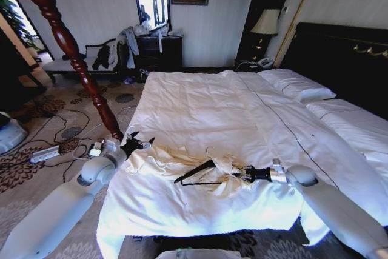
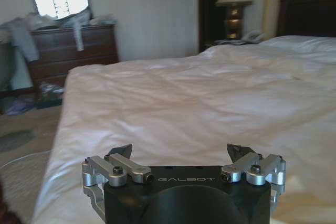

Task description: Pick up the clothes from the bed and hang them on the clothes hanger.

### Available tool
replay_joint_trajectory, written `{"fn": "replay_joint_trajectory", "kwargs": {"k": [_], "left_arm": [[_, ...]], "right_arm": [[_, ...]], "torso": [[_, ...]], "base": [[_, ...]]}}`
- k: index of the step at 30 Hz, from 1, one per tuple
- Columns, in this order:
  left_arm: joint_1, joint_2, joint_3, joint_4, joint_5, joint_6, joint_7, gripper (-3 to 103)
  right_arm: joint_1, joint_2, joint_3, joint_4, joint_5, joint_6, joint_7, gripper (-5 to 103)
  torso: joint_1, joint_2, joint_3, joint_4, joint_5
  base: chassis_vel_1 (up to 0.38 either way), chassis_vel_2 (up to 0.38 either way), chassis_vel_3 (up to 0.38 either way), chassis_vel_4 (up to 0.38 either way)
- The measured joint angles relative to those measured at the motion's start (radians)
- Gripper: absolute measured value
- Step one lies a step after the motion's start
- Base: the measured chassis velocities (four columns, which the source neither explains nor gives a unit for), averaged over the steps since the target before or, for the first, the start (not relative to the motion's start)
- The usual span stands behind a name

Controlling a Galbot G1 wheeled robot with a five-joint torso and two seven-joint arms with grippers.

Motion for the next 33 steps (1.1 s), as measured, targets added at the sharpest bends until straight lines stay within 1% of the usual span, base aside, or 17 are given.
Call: {"fn": "replay_joint_trajectory", "kwargs": {"k": [2, 3, 6, 7, 9, 11, 12, 13, 15, 17, 18, 20, 22, 23, 25, 27, 33], "left_arm": [[0.006, -0.005, -0.011, 0.027, 0.005, 0.0, -0.022, 100], [0.006, -0.005, -0.011, 0.027, 0.005, 0.0, -0.022, 100], [0.033, -0.009, -0.032, 0.047, 0.007, 0.011, -0.079, 100], [0.033, -0.009, -0.032, 0.047, 0.007, 0.011, -0.079, 100], [0.054, -0.013, -0.051, 0.045, -0.001, 0.013, -0.097, 100], [0.089, -0.025, -0.088, 0.022, -0.046, 0.004, -0.095, 100], [0.111, -0.032, -0.105, 0.006, -0.079, -0.007, -0.077, 100], [0.111, -0.032, -0.105, 0.006, -0.079, -0.007, -0.077, 100], [0.172, -0.046, -0.134, -0.034, -0.126, -0.027, -0.024, 100], [0.244, -0.067, -0.143, -0.068, -0.127, -0.052, 0.016, 100], [0.244, -0.067, -0.143, -0.068, -0.127, -0.052, 0.016, 100], [0.309, -0.095, -0.131, -0.092, -0.093, -0.078, 0.047, 100], [0.365, -0.137, -0.104, -0.112, -0.034, -0.114, 0.095, 100], [0.365, -0.137, -0.104, -0.112, -0.034, -0.114, 0.095, 100], [0.394, -0.172, -0.082, -0.119, 0.017, -0.143, 0.141, 100], [0.403, -0.193, -0.073, -0.123, 0.042, -0.158, 0.172, 100], [0.406, -0.182, -0.08, -0.151, 0.079, -0.189, 0.217, 100]], "right_arm": [[-0.012, -0.011, 0.002, 0.042, 0.002, 0.059, 0.021, 20], [-0.012, -0.011, 0.002, 0.042, 0.002, 0.059, 0.021, 20], [-0.021, -0.013, 0.01, 0.104, 0.01, 0.12, 0.076, 20], [-0.021, -0.013, 0.01, 0.104, 0.01, 0.12, 0.076, 20], [-0.021, -0.014, 0.02, 0.136, 0.023, 0.143, 0.127, 20], [-0.015, -0.014, 0.033, 0.17, 0.057, 0.165, 0.204, 20], [-0.011, -0.014, 0.04, 0.184, 0.079, 0.171, 0.238, 20], [-0.011, -0.014, 0.04, 0.184, 0.079, 0.171, 0.238, 20], [-0.002, -0.011, 0.055, 0.205, 0.117, 0.187, 0.3, 20], [0.009, -0.003, 0.069, 0.217, 0.143, 0.216, 0.342, 20], [0.009, -0.003, 0.069, 0.217, 0.143, 0.216, 0.342, 20], [0.012, 0.001, 0.078, 0.237, 0.182, 0.244, 0.37, 20], [0.009, 0.002, 0.082, 0.28, 0.238, 0.264, 0.41, 20], [0.009, 0.002, 0.082, 0.28, 0.238, 0.264, 0.41, 20], [0.005, 0.002, 0.082, 0.317, 0.272, 0.276, 0.439, 20], [-0.003, 0.001, 0.082, 0.344, 0.284, 0.281, 0.448, 20], [-0.01, 0.006, 0.076, 0.361, 0.252, 0.287, 0.448, 20]], "torso": [[0.0, 0.0, 0.0, -0.0001, 0.0003], [0.0, 0.0, 0.0, -0.0001, 0.0003], [0.0, 0.0, 0.0, 0.0001, 0.0003], [0.0, 0.0, 0.0, 0.0001, 0.0003], [0.0, 0.0, 0.0, 0.0003, 0.0002], [0.0, 0.0, 0.0, 0.0, 0.0003], [0.0, 0.0, 0.0, 0.0, 0.0003], [0.0, 0.0, 0.0, 0.0, 0.0003], [0.0, 0.0, 0.0, 0.0, 0.0003], [0.0, 0.0, 0.0, 0.0, 0.0006], [0.0, 0.0, 0.0, 0.0, 0.0006], [0.0, 0.0, 0.0, 0.0003, 0.0004], [0.0, 0.0, 0.0, 0.0002, 0.0003], [0.0, 0.0, 0.0, 0.0002, 0.0003], [0.0, 0.0, 0.0, 0.0001, 0.0002], [0.0, 0.0, 0.0, 0.0001, 0.0001], [0.0, 0.0, 0.0, -0.0002, 0.0004]], "base": [[0.0, 0.0, 0.0, 0.0], [0.0, 0.0, 0.0, 0.0], [0.0, 0.0, 0.0, 0.0], [0.0, 0.0, 0.0, 0.0], [0.0, 0.0, 0.0, 0.0], [0.0, 0.0, 0.0, 0.0], [0.0, 0.0, 0.0, 0.0], [0.0, 0.0, 0.0, 0.0], [0.0, 0.0, 0.0, 0.0], [0.0, 0.0, 0.0, 0.0], [0.0, 0.0, 0.0, 0.0], [0.0, 0.0, 0.0, 0.0], [0.0, 0.0, 0.0, 0.0], [0.0, 0.0, 0.0, 0.0], [0.0, 0.0, 0.0, 0.0], [0.0, 0.0, 0.0, 0.0], [0.0, 0.0, 0.0, 0.0]]}}
